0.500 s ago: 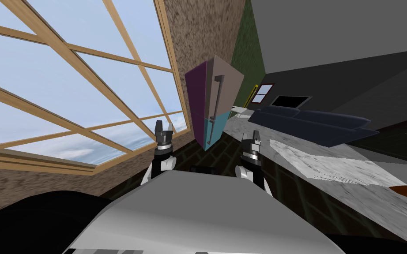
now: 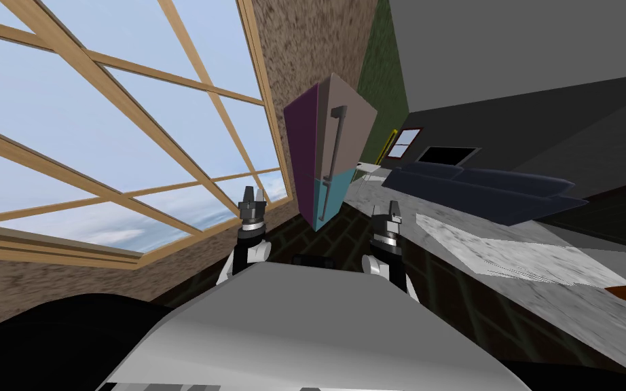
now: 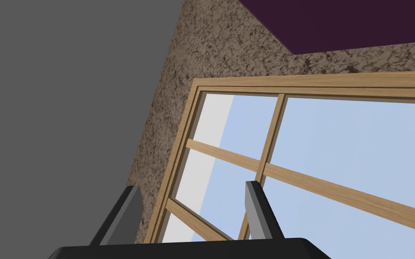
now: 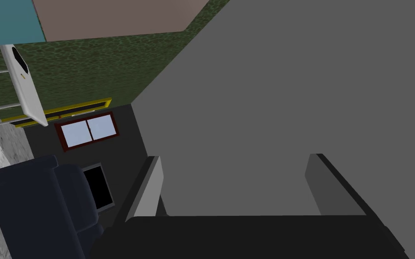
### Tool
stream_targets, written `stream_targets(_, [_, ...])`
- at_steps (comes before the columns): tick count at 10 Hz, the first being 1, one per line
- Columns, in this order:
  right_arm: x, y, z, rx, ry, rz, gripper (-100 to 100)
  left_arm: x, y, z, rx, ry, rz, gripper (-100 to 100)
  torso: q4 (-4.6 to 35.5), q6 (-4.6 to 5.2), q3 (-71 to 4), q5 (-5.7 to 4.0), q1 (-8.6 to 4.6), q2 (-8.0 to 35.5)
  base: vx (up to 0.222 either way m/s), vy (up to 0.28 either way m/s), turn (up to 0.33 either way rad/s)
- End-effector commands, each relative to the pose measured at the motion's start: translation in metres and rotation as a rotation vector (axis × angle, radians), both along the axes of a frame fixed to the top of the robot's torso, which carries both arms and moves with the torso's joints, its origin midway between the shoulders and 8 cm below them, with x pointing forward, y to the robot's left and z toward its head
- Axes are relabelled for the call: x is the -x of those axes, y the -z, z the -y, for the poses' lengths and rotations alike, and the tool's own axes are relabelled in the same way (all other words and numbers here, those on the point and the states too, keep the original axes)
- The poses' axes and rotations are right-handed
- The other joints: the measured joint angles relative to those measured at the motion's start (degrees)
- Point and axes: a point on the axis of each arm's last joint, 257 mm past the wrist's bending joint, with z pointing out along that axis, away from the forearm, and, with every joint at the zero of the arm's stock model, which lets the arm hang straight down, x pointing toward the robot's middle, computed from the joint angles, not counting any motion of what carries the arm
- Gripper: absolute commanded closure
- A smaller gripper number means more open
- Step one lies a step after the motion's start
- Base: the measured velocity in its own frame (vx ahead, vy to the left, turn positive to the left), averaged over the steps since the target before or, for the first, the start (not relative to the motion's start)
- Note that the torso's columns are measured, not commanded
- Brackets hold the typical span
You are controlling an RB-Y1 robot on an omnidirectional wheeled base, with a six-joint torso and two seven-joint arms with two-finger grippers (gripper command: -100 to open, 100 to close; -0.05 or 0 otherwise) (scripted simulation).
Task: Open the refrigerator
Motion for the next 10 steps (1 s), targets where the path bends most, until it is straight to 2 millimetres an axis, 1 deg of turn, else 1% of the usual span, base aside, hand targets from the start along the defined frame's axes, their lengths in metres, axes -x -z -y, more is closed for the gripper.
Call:
stream_targets(1, [0.0, 0.0, 0.0, 0.0, 0.0, 0.0, 0, 0.0, 0.0, 0.0, 0.0, 0.0, 0.0, 0, 4.23, 0.0, -8.44, 0.0, 0.0, 4.24, 0.0, 0.0, 0.0])
stream_targets(4, [0.0, 0.0, 0.0, 0.0, 0.0, 0.0, 0, 0.0, 0.0, 0.0, 0.0, 0.0, 0.0, 0, 16.92, 0.0, -33.81, 0.0, 0.0, 16.93, 0.0, 0.0, 0.0])
stream_targets(5, [-0.004, 0.002, -0.004, 0.041, -0.017, -0.017, -100, 0.0, 0.0, 0.0, 0.0, 0.0, 0.0, 0, 21.14, 0.0, -42.27, 0.0, 0.0, 21.16, 0.003, 0.01, 0.027])
stream_targets(6, [-0.007, 0.005, -0.007, 0.075, -0.028, -0.032, -100, 0.0, 0.0, 0.0, 0.0, 0.0, 0.0, 0, 23.03, -0.01, -46.21, 0.01, 0.02, 23.1, -0.004, 0.018, 0.04])
stream_targets(7, [-0.011, 0.009, -0.01, 0.111, -0.038, -0.049, -100, 0.0, 0.0, 0.0, 0.0, 0.0, -0.001, 0, 23.6, 0.0, -47.33, 0.01, 0.04, 23.64, -0.008, 0.025, 0.054])
stream_targets(10, [-0.025, 0.024, -0.017, 0.236, -0.06, -0.113, -100, 0.0, 0.0, 0.0, 0.0, 0.0, -0.001, 0, 23.82, -0.01, -47.65, 0.01, 0.05, 23.82, -0.006, 0.037, 0.066])
